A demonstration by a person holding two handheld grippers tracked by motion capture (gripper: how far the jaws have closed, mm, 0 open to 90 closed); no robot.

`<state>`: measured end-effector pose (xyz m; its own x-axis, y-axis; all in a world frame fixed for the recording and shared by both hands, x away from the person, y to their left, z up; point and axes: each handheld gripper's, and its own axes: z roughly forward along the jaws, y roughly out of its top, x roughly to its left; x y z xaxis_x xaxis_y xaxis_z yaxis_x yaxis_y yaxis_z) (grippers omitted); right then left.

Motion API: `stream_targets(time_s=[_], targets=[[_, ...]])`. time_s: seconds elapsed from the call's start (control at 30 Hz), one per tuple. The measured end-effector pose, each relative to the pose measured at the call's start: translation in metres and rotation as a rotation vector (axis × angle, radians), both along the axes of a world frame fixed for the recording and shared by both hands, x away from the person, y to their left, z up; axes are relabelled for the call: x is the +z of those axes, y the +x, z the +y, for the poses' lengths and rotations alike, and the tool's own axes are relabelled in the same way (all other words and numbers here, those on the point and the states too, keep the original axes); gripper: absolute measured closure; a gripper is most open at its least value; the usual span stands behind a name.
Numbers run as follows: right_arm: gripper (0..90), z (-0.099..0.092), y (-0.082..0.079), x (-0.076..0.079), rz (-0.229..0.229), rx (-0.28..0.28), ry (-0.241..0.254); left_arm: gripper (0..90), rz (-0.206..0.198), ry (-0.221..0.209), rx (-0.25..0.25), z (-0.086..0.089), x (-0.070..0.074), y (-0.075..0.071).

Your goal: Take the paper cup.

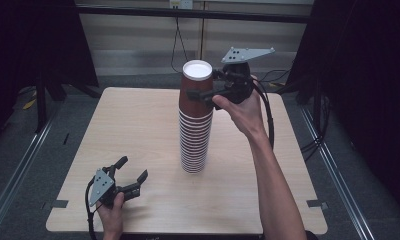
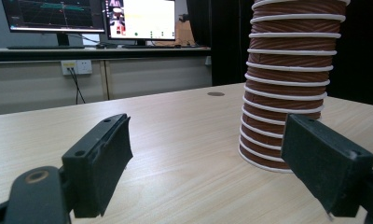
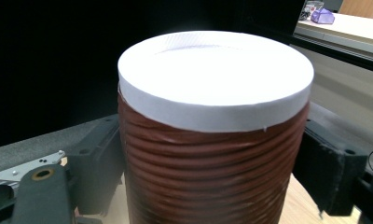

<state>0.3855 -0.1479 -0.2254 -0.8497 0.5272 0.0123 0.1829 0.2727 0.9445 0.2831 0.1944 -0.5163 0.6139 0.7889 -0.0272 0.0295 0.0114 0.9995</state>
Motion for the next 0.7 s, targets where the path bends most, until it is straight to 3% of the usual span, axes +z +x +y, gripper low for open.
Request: stream_targets(time_s=[0.4,0.53,0.7], targets=[[19.2,0.0,-0.001,0.001,-0.007,0.002,-0.004,15.8,-0.001,-0.001,0.0,0.0,0.0,0.0],[19.7,-0.005,-0.002,0.008,-0.026,0.007,0.051,15.8,-0.001,-0.001,-0.001,0.0,0.0,0.0],[20.0,-0.006,-0.004,0.013,-0.04,0.01,0.074,15.8,-0.001,-0.002,-0.001,0.0,0.0,0.0]])
